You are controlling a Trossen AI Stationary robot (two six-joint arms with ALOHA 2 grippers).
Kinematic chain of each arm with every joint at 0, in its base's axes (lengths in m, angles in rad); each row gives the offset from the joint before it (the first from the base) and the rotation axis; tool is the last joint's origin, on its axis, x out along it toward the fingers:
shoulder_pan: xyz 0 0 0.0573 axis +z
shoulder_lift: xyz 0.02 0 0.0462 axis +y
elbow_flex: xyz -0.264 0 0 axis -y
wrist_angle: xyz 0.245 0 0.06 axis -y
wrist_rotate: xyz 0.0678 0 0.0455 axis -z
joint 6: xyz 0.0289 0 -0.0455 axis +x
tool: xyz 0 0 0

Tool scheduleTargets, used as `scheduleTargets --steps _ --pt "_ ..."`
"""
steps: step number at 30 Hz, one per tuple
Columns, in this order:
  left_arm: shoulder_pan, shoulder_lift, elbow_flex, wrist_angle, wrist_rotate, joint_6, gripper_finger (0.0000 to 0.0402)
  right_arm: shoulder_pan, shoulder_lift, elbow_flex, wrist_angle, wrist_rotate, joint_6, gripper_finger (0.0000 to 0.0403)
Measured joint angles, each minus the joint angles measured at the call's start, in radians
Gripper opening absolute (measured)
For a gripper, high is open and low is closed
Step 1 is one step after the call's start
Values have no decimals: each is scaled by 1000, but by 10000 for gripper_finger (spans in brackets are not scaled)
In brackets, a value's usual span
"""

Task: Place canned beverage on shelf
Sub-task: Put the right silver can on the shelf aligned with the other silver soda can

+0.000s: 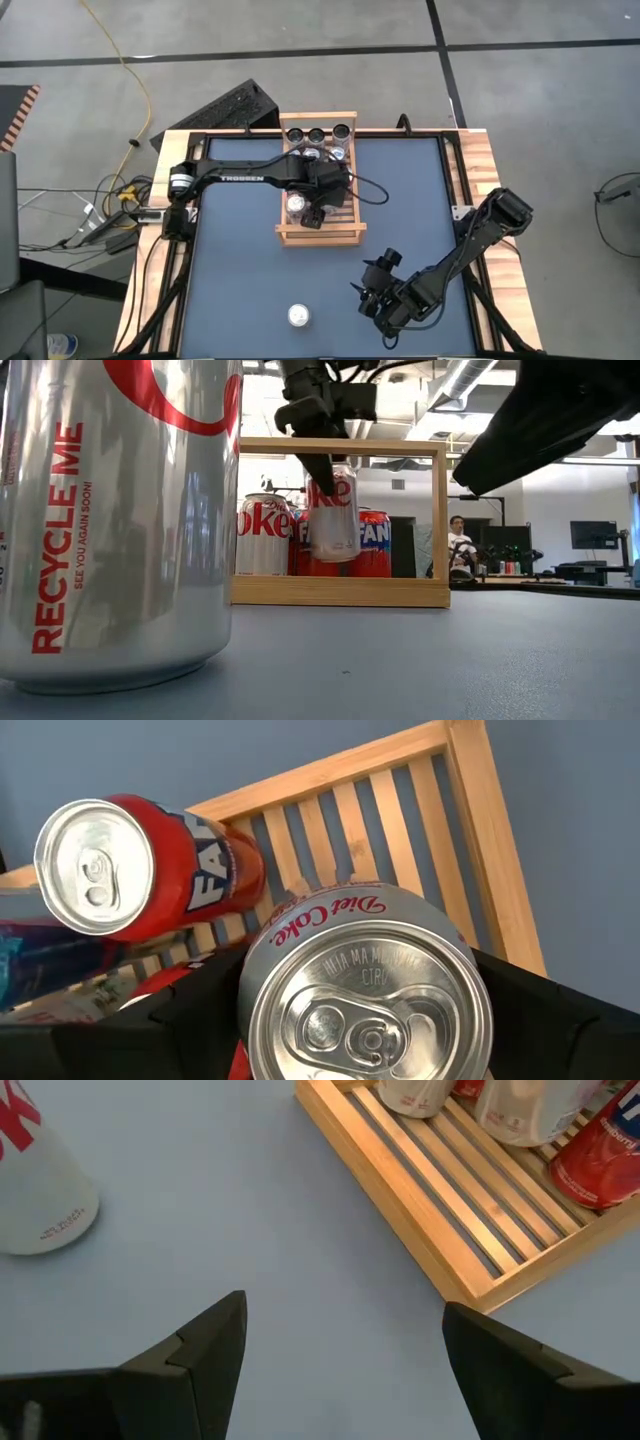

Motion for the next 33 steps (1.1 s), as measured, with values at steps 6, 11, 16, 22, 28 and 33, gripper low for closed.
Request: scheduleTargets --steps 6,11,16,22,28,33 --pt "15 37 47 -37 85 -65 307 9 0 0 -7 0 2 306" --pt "24 37 47 -50 88 -88 307 10 0 0 -12 0 3 306" --pt "34 50 48 -50 131 -95 307 6 0 0 -13 1 7 306" --pt "49 99 46 -59 157 -137 307 4 0 0 -15 1 11 306" --pt "53 99 48 -12 115 -194 307 4 0 0 -16 2 11 306" --pt "61 99 41 -23 130 -291 307 4 0 0 -16 2 11 306"
